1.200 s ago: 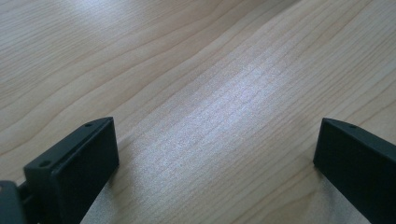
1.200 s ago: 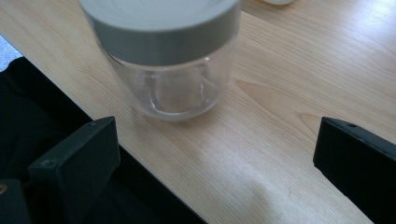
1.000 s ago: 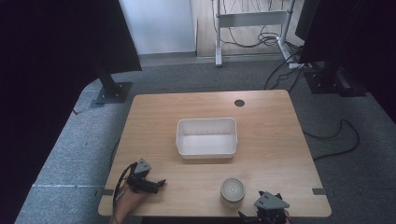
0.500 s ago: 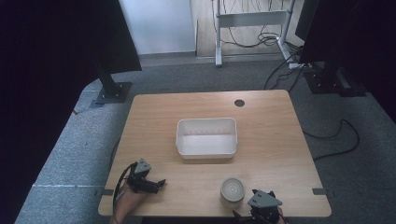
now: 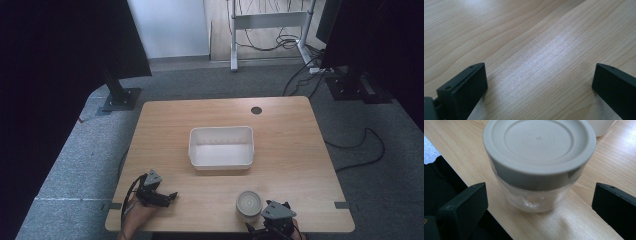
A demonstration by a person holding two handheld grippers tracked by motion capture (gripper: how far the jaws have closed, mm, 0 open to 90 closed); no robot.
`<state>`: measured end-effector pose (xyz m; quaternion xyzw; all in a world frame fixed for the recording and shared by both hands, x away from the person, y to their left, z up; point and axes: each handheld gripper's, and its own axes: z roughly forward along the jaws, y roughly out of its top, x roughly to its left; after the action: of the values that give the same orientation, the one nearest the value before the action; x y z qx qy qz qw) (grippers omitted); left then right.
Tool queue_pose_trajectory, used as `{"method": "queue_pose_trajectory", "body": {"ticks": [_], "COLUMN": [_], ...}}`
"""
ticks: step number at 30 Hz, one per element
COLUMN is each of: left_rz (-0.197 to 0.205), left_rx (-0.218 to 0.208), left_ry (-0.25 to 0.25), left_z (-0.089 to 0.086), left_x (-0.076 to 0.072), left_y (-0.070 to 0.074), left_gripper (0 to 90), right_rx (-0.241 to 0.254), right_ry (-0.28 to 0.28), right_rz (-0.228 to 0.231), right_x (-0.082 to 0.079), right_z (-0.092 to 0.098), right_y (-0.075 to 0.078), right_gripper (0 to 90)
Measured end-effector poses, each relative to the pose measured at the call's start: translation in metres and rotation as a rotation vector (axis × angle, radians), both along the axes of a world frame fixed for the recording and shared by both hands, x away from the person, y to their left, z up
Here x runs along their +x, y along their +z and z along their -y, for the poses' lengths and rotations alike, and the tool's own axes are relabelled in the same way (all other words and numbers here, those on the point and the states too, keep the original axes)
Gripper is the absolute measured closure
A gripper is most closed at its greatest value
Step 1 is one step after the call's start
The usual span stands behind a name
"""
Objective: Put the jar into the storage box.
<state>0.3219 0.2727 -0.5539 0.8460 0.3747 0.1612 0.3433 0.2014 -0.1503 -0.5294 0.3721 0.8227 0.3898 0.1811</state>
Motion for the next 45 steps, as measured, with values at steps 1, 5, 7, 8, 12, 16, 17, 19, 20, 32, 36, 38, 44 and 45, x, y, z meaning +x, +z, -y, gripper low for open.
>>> {"method": "queue_pose_trajectory", "body": {"ticks": [1,5,7,8,12,16,17,19,20,32,36,38,44,45], "left_rz": [0.000,0.000,-0.001,-0.001,-0.001,-0.001,-0.001,-0.001,-0.001,-0.001,-0.001,-0.001,-0.001,-0.002], "left_rx": [0.000,0.000,0.001,0.001,0.001,0.001,0.001,0.001,0.001,0.001,0.001,0.001,0.001,0.001], "left_ry": [0.000,0.000,0.000,0.000,0.000,0.000,0.000,0.000,0.000,-0.001,-0.001,-0.001,-0.001,-0.001], "left_z": [0.000,0.000,0.000,0.000,0.000,0.000,0.000,0.000,0.000,0.000,0.000,0.000,0.000,0.000], "left_x": [0.000,0.000,0.000,0.000,0.000,0.000,0.000,0.000,0.000,0.001,0.001,0.001,0.001,0.001], "left_y": [0.000,0.000,0.000,0.000,0.000,0.000,0.000,0.000,0.000,0.000,0.000,0.000,0.000,0.000], "left_gripper": [0.0,0.0,0.0,0.0,0.0,0.0,0.0,0.0,0.0,0.0,0.0,0.0,0.0,0.0], "right_rx": [-0.003,-0.006,-0.007,-0.008,-0.011,-0.009,-0.009,-0.007,-0.008,-0.013,-0.016,-0.021,-0.021,-0.020], "right_ry": [0.001,0.001,0.003,0.005,0.006,0.005,0.006,0.011,0.012,0.000,-0.016,-0.026,-0.039,-0.040], "right_rz": [0.003,0.004,0.006,0.005,0.004,-0.001,-0.003,-0.004,-0.007,-0.026,-0.030,-0.028,-0.020,-0.018], "right_x": [0.002,0.004,0.006,0.007,0.011,0.015,0.016,0.018,0.019,0.026,0.025,0.024,0.026,0.027], "right_z": [-0.002,-0.005,-0.007,-0.009,-0.012,-0.015,-0.016,-0.018,-0.019,-0.026,-0.027,-0.027,-0.026,-0.026], "right_y": [0.000,0.000,0.000,0.000,0.000,-0.001,-0.001,-0.001,-0.002,-0.006,-0.005,-0.004,0.002,0.002], "right_gripper": [0.1,0.1,0.2,0.3,0.4,0.6,0.8,1.1,1.3,8.7,8.8,8.8,8.9,8.9]}}
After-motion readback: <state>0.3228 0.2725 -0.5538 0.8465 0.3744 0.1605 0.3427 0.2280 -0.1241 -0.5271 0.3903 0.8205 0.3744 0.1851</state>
